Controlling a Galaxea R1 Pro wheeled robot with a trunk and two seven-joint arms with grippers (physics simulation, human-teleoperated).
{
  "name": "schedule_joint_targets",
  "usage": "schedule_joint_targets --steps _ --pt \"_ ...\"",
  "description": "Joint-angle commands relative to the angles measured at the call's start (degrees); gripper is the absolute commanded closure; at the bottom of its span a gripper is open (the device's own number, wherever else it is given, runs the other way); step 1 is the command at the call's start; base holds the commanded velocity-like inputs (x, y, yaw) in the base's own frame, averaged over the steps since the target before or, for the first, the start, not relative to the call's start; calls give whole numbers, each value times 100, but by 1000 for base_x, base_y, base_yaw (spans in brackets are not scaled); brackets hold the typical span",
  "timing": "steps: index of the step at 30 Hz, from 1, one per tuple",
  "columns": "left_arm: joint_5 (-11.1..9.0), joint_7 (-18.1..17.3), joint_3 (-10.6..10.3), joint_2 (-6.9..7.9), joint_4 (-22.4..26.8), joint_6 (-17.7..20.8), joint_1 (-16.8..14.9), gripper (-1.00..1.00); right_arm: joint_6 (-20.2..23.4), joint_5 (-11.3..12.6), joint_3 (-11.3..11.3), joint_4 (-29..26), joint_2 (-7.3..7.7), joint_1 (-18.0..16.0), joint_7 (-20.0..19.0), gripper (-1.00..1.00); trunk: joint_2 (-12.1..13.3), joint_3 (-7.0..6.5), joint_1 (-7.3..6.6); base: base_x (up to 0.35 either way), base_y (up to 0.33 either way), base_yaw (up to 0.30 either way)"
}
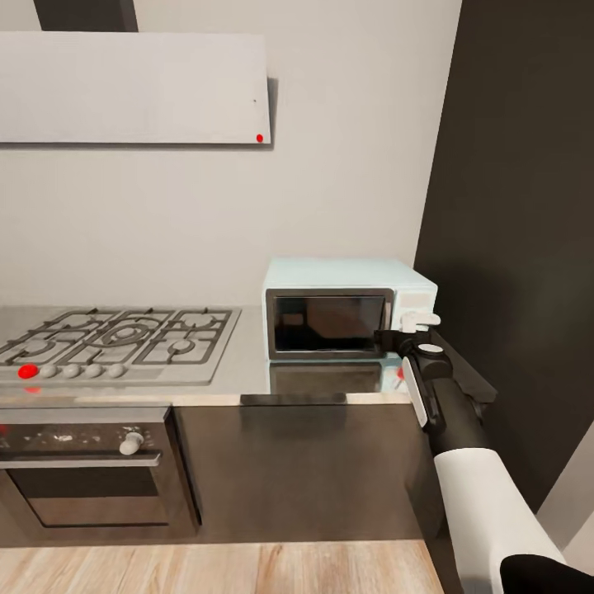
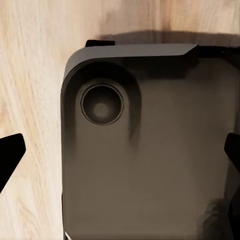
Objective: In the kitchen, take the popcorn bag from the countertop, put it into the microwave, and heat it until the popcorn is cooked so the cooked popcorn ends up inside the bag.
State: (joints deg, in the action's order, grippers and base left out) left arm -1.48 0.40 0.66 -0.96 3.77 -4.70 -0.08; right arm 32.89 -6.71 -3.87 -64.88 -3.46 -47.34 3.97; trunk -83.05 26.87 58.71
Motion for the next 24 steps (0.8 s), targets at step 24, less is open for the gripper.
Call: schedule_joint_targets --steps 24 --pt "-19 4 5 -1 1 -14 -1 -100 -75 -80 -9 375 -1 -4 -16 -100 -3 6 2 41 0 0"
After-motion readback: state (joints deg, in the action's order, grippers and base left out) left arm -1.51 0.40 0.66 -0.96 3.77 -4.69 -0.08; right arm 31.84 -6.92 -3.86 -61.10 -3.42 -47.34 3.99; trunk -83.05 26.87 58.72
